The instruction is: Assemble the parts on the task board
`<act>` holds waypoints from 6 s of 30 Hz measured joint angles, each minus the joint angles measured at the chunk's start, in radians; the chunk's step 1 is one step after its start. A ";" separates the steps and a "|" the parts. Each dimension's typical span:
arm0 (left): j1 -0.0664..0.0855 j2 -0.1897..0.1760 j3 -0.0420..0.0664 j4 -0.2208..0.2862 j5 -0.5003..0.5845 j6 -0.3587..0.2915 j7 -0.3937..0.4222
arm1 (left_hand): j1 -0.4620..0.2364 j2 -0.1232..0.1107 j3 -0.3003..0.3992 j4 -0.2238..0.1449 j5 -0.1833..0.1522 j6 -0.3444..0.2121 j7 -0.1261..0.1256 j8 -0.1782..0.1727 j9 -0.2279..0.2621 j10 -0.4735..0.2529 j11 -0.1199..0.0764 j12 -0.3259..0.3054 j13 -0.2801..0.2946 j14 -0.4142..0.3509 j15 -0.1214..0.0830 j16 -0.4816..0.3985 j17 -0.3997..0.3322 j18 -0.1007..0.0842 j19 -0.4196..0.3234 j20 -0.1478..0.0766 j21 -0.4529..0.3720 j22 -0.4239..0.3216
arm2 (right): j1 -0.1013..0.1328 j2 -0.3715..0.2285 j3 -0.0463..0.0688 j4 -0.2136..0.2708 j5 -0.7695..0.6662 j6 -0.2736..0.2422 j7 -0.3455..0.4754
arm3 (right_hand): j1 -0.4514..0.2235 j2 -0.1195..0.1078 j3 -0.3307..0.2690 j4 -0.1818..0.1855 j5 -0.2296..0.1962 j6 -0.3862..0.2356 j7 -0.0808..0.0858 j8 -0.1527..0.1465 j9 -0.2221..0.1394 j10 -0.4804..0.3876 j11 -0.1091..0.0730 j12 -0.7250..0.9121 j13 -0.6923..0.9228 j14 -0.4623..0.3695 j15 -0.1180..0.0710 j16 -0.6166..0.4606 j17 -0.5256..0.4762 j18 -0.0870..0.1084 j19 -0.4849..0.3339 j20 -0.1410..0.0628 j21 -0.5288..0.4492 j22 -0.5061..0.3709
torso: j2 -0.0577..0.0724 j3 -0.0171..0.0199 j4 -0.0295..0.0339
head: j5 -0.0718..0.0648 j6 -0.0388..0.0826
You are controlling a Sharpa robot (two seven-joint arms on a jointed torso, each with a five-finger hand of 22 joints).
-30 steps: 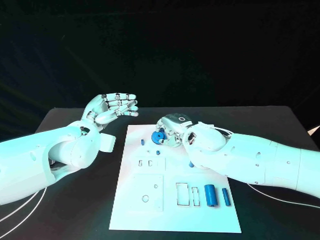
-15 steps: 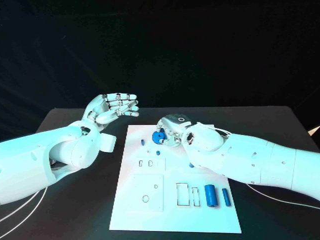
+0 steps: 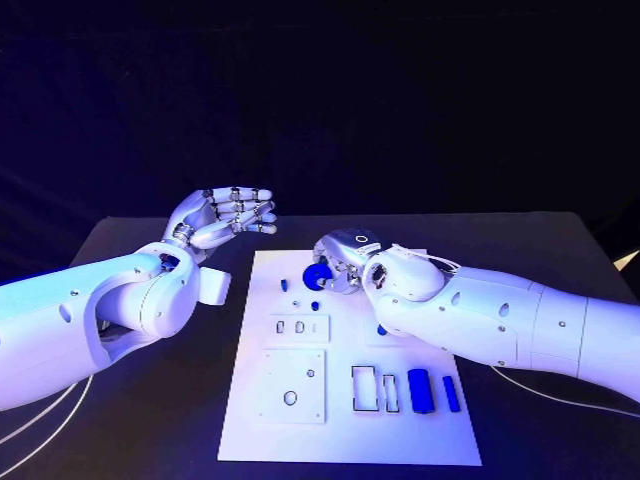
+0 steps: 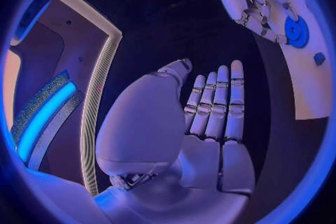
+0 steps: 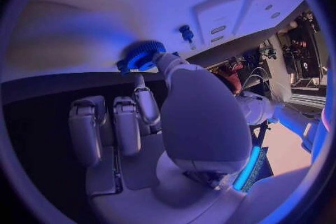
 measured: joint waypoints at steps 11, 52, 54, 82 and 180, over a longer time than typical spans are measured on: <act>0.000 -0.003 0.000 0.002 0.000 0.000 -0.004 | 0.000 0.000 0.000 0.000 0.000 0.000 0.000 0.000 0.000 0.000 0.000 0.000 0.000 0.000 0.000 0.000 0.002 0.000 -0.007 0.000 0.005 0.002 | 0.001 -0.010 0.000 0.003 0.042 0.045 0.009 | -0.109 0.075 -0.141 0.023 -0.037 -0.012 0.010 -0.011 -0.014 -0.002 0.014 0.006 0.011 -0.001 0.011 0.000 0.000 0.000 0.002 0.012 0.000 0.000 | 0.000 0.0005 0.0004 | -0.001 0.001; 0.000 0.009 0.000 -0.021 0.001 0.004 -0.010 | 0.000 0.000 0.003 -0.003 0.000 0.000 0.000 -0.005 0.000 -0.004 0.004 -0.004 0.000 0.000 0.000 0.000 0.006 0.000 -0.014 0.000 0.009 0.006 | 0.085 -0.484 0.002 0.248 0.270 0.010 0.193 | -0.003 0.022 -0.065 -0.049 -0.003 0.009 0.005 0.005 -0.036 -0.012 0.005 -0.011 -0.003 -0.001 0.011 0.000 -0.001 0.000 0.002 0.012 -0.027 0.000 | -0.019 0.0062 -0.0173 | -0.019 0.012; 0.000 0.010 0.000 -0.022 0.001 0.004 -0.010 | 0.000 0.000 0.003 -0.003 0.000 0.000 0.000 -0.005 0.000 -0.004 0.004 -0.004 0.000 0.000 0.000 0.000 0.006 0.000 -0.014 0.000 0.009 0.006 | 0.086 -0.498 0.001 0.235 0.280 0.021 0.211 | 0.002 0.016 -0.086 -0.045 -0.011 -0.010 0.005 -0.006 -0.041 -0.012 0.005 -0.014 -0.004 -0.001 0.011 0.000 -0.001 0.000 0.002 0.012 -0.027 0.000 | -0.019 0.0068 -0.0173 | -0.022 0.009; 0.000 0.014 0.000 -0.029 0.003 0.015 -0.011 | 0.000 0.000 0.003 -0.003 0.000 0.000 0.000 -0.005 0.000 -0.004 0.004 -0.004 0.000 0.000 0.000 0.000 0.007 0.000 -0.014 0.000 0.009 0.007 | 0.029 -0.469 -0.011 0.112 0.309 0.079 0.285 | 0.027 0.039 -0.087 -0.031 -0.021 0.013 -0.005 0.010 -0.039 0.002 -0.003 0.000 0.017 -0.001 0.011 0.000 0.000 0.000 0.002 0.012 -0.015 0.000 | -0.016 0.0096 -0.0125 | -0.005 -0.014; 0.000 0.037 -0.001 -0.076 0.004 0.018 -0.023 | 0.000 0.000 0.006 -0.006 -0.004 0.000 0.000 -0.005 0.000 -0.004 0.004 -0.004 0.000 0.000 0.000 0.000 0.013 0.000 -0.025 0.003 0.021 0.013 | -0.047 -0.107 -0.023 0.298 0.175 -0.018 -0.091 | -0.032 0.105 0.099 -0.093 -0.003 0.091 -0.045 0.127 -0.021 0.052 -0.045 0.019 0.028 -0.001 -0.036 0.000 0.000 0.000 0.000 -0.030 0.001 0.001 | -0.033 -0.0004 -0.0174 | 0.030 -0.052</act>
